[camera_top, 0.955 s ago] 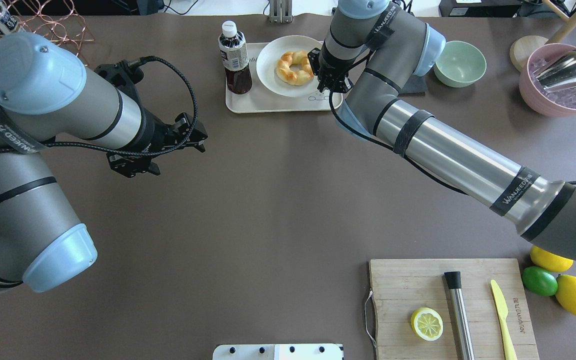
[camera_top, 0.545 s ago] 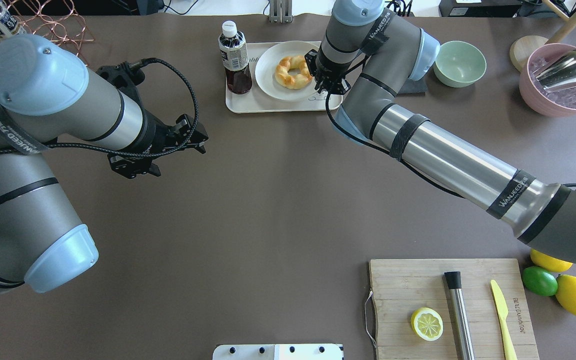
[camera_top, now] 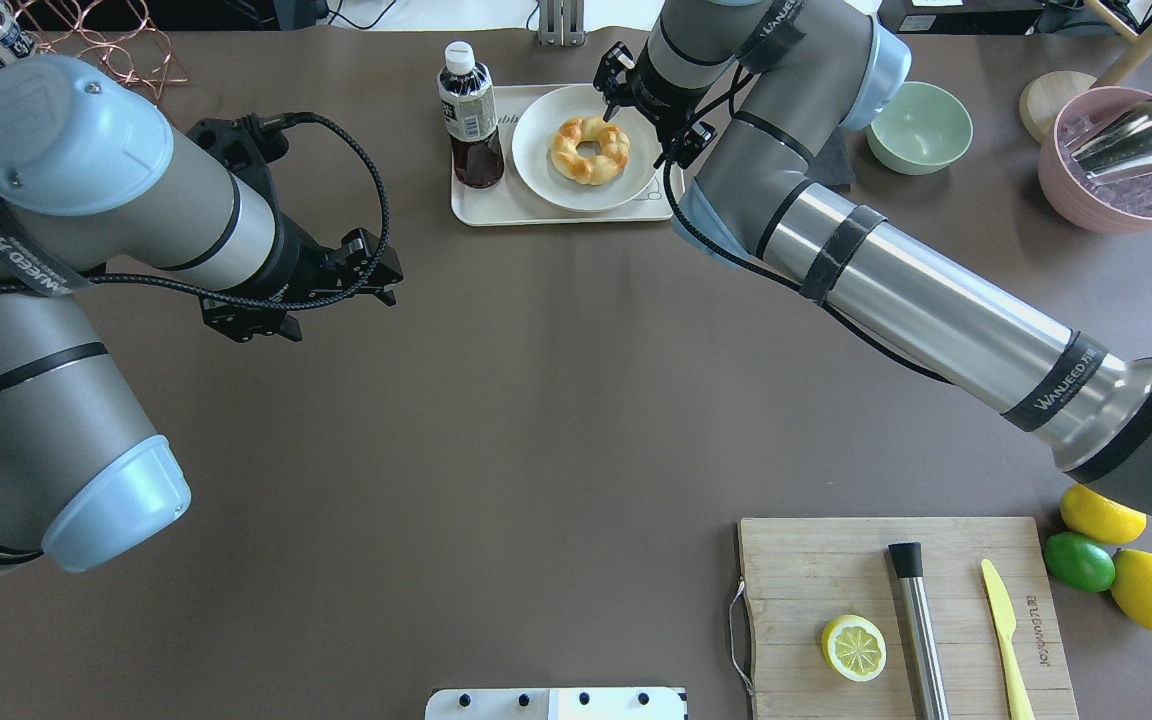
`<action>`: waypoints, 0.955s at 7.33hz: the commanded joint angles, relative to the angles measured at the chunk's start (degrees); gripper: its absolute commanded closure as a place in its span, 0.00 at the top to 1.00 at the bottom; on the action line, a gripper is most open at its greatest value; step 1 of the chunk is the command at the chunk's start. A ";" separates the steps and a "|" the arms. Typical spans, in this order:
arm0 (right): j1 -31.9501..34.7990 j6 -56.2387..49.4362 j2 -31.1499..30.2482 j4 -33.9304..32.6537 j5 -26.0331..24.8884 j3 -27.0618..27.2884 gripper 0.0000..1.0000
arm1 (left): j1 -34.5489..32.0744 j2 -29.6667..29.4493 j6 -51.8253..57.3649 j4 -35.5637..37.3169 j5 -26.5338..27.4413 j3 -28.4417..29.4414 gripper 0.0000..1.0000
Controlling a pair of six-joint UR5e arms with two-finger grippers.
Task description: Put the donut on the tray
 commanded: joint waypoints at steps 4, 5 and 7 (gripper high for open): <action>6.30 -36.79 -23.43 -28.78 1.68 39.87 1.00 | -14.68 7.69 39.37 7.35 -9.38 -0.98 0.98; 8.75 -45.06 -28.35 -31.28 1.68 44.47 1.00 | -18.81 10.59 46.24 7.35 -10.65 -1.07 0.98; 13.84 -61.13 -37.59 -31.30 2.37 48.46 1.00 | -25.06 16.83 59.78 7.09 -13.45 -0.72 0.98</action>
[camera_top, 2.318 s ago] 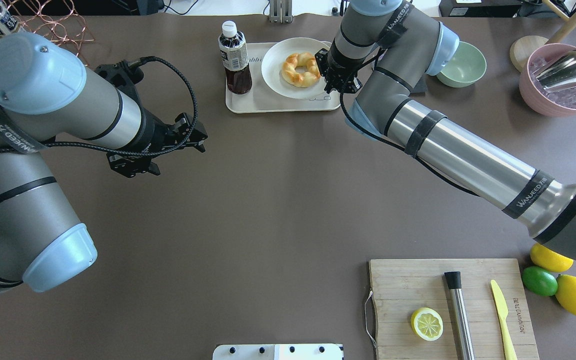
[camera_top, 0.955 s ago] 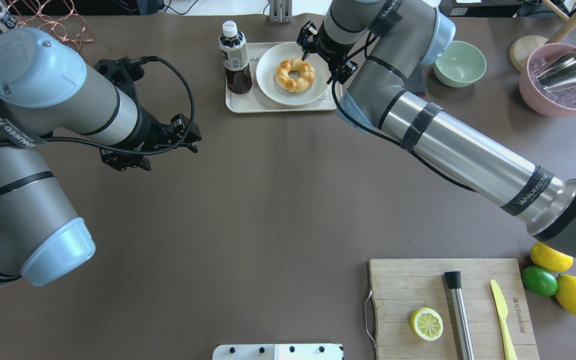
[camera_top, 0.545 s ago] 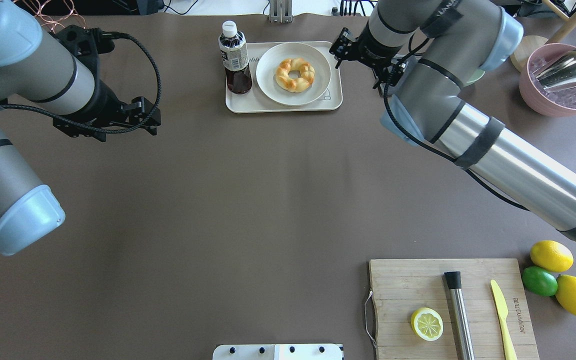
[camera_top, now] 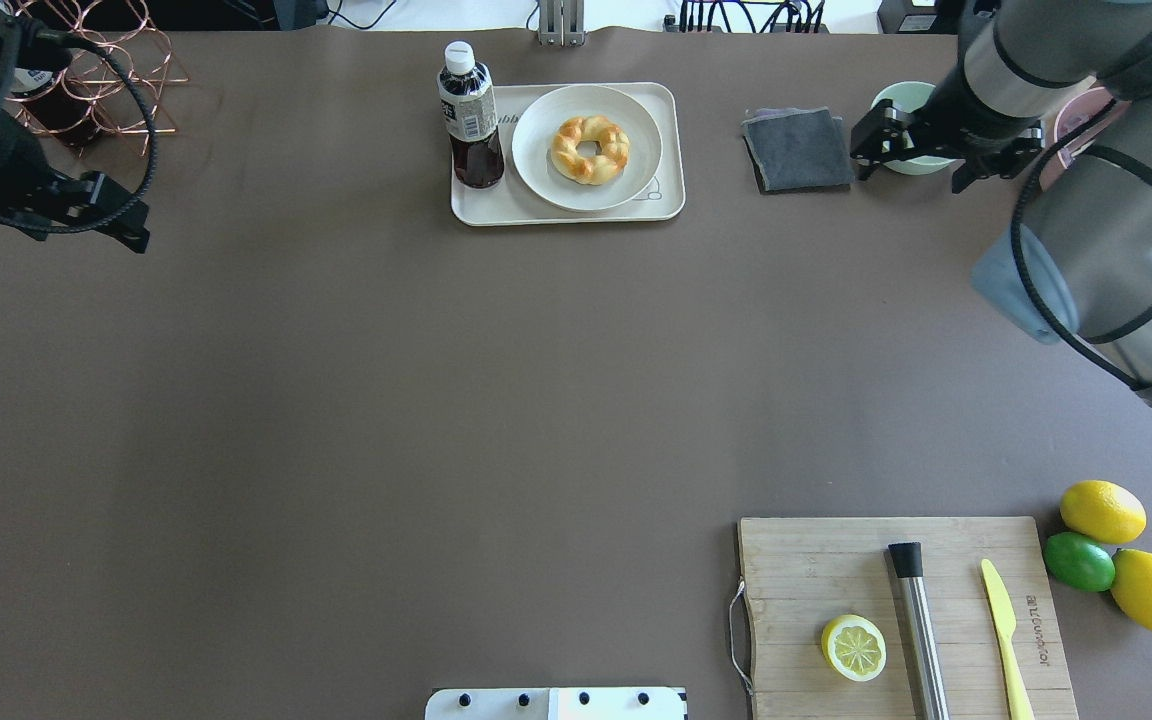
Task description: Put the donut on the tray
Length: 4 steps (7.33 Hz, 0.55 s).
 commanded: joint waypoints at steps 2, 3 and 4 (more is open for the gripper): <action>11.99 -29.11 -14.47 -0.98 5.36 4.29 1.00 | -13.58 12.15 25.42 -0.42 -6.04 1.09 0.98; 15.60 -36.13 -17.20 -0.98 6.68 4.03 1.00 | -17.09 15.23 30.44 -0.69 -6.04 1.53 0.98; 19.38 -42.55 -19.49 -1.16 6.86 3.86 1.00 | -20.61 18.30 35.79 -1.04 -6.91 3.10 0.98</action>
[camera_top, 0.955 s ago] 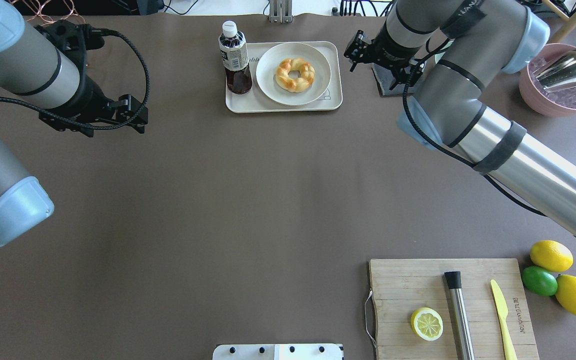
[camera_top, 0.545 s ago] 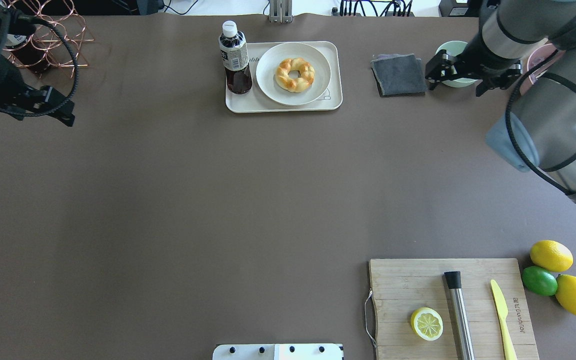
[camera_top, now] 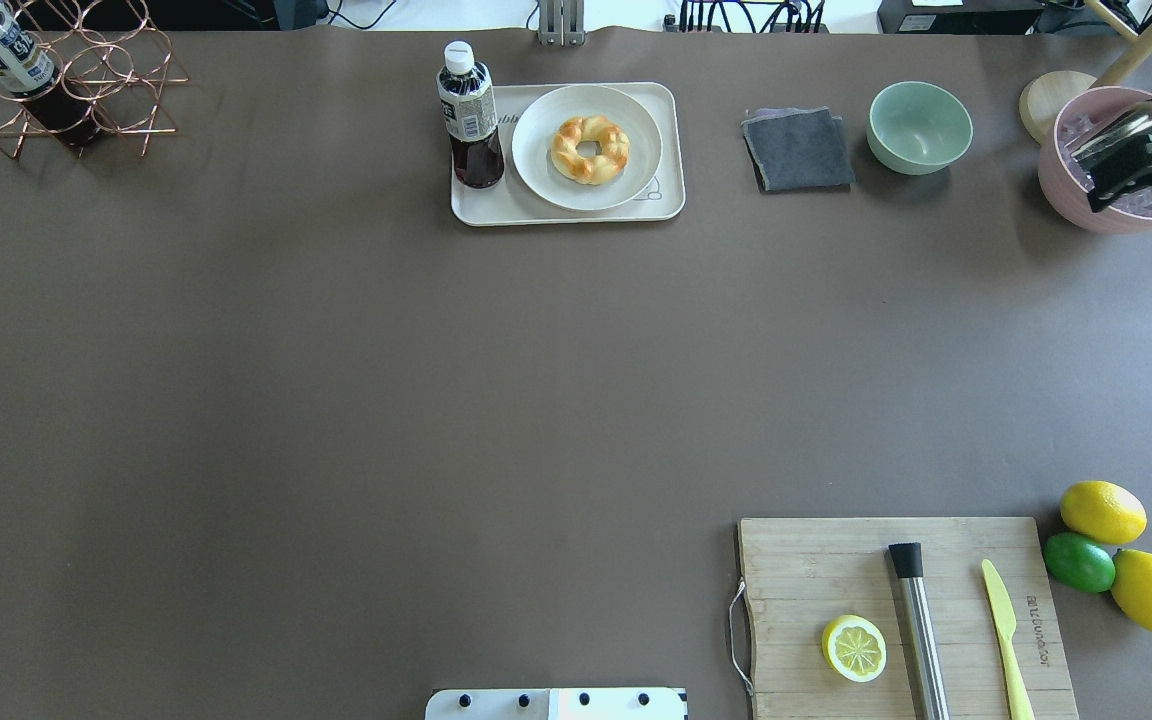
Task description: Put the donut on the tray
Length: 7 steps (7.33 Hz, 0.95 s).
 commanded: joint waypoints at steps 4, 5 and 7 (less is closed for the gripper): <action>16.01 -22.01 -10.36 0.29 5.71 0.22 1.00 | -8.77 10.20 8.54 -5.34 -2.09 3.74 0.98; 16.63 -22.10 -10.54 0.30 5.89 0.57 1.00 | -8.77 10.20 8.44 -7.09 -2.09 4.71 0.98; 16.81 -22.10 -10.36 0.38 6.06 0.66 1.00 | -8.77 10.46 8.35 -7.37 -2.09 4.11 0.98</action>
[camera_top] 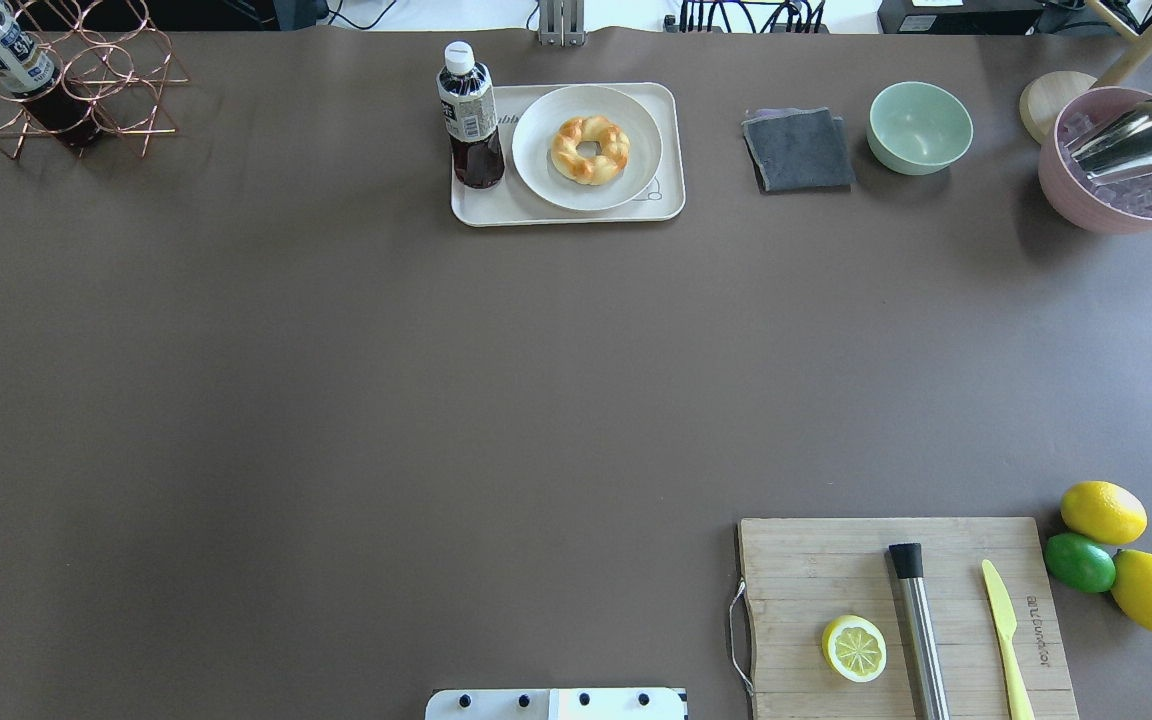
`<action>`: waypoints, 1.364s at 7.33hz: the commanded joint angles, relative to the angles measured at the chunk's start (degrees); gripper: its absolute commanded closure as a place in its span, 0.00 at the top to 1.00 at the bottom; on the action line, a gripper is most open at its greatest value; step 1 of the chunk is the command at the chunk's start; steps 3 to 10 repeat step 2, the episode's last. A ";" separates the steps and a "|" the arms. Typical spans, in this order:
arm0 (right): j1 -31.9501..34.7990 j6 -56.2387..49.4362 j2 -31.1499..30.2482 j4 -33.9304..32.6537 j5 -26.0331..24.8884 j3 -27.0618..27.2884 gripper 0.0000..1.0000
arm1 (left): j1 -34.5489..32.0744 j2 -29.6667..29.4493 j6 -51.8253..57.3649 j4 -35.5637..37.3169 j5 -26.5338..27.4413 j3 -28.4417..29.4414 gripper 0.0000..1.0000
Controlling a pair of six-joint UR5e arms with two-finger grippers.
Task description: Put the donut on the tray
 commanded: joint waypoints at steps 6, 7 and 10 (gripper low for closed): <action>0.42 -0.02 -0.19 0.01 1.40 0.61 1.00 | -0.11 0.26 -0.01 -0.58 0.26 -0.01 0.98; 0.42 -0.02 -0.19 0.01 1.40 0.61 1.00 | -0.11 0.26 -0.01 -0.58 0.26 -0.01 0.98; 0.42 -0.02 -0.19 0.01 1.40 0.61 1.00 | -0.11 0.26 -0.01 -0.58 0.26 -0.01 0.98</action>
